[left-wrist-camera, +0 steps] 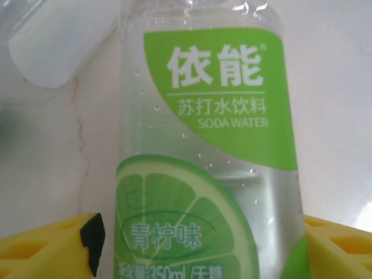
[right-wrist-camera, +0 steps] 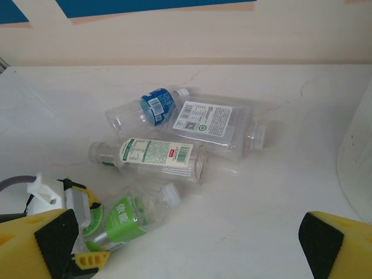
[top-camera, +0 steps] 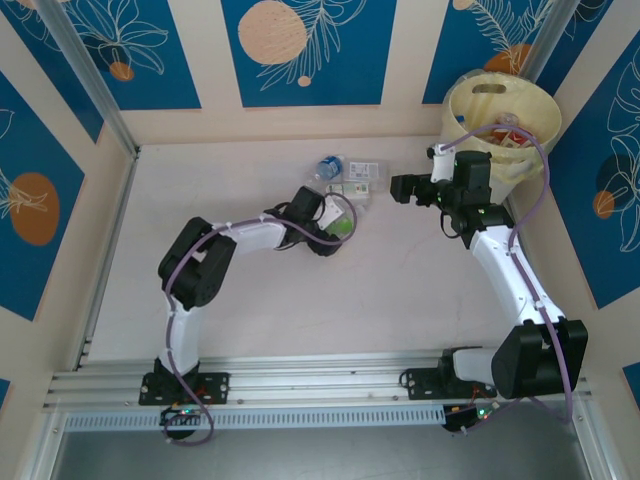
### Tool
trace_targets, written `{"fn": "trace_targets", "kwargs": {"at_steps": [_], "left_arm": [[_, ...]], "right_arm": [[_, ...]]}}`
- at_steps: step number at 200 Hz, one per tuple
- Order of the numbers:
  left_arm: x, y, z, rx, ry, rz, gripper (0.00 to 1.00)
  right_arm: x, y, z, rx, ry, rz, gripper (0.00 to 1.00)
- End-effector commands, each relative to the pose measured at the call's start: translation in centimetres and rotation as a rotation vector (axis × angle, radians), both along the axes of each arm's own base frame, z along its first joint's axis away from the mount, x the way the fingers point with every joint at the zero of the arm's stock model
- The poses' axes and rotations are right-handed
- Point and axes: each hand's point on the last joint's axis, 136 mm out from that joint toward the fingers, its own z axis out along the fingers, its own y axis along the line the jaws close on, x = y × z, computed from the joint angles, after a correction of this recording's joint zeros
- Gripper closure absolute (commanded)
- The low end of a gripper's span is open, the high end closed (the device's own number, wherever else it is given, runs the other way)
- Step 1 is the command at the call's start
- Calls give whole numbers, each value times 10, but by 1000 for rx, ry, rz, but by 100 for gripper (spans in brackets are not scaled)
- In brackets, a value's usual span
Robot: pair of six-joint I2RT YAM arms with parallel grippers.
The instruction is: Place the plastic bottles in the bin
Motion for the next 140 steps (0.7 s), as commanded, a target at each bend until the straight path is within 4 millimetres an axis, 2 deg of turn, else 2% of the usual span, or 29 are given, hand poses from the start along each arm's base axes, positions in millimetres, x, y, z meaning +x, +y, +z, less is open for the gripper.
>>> {"fn": "trace_targets", "kwargs": {"at_steps": [1, 25, 41, 70, 89, 101, 120, 140], "left_arm": [[-6, -3, -12, 12, 26, 28, 29], [-11, -3, -6, -13, 7, 38, 56], [-16, 0, 8, -58, -17, 48, 64], [-35, 0, 50, -204, -49, 36, 70], [-57, -13, 81, -367, -9, -29, 73], [-67, -22, 101, -474, 21, -60, 73], [-77, -32, 128, -610, 44, -94, 73], [-78, -36, 145, -675, 43, -106, 72]], "right_arm": [[-1, -3, -3, 16, -1, -20, 1], [-1, -4, -3, 81, 26, -62, 1], [-4, 0, -9, 176, 87, -96, 1], [-17, 19, -30, 353, 230, -80, 0], [-24, 33, -43, 520, 371, -113, 0], [-29, 51, -49, 625, 471, -83, 1], [-33, 73, -61, 636, 547, -59, 0], [-33, 91, -64, 626, 577, 3, 0]]}}
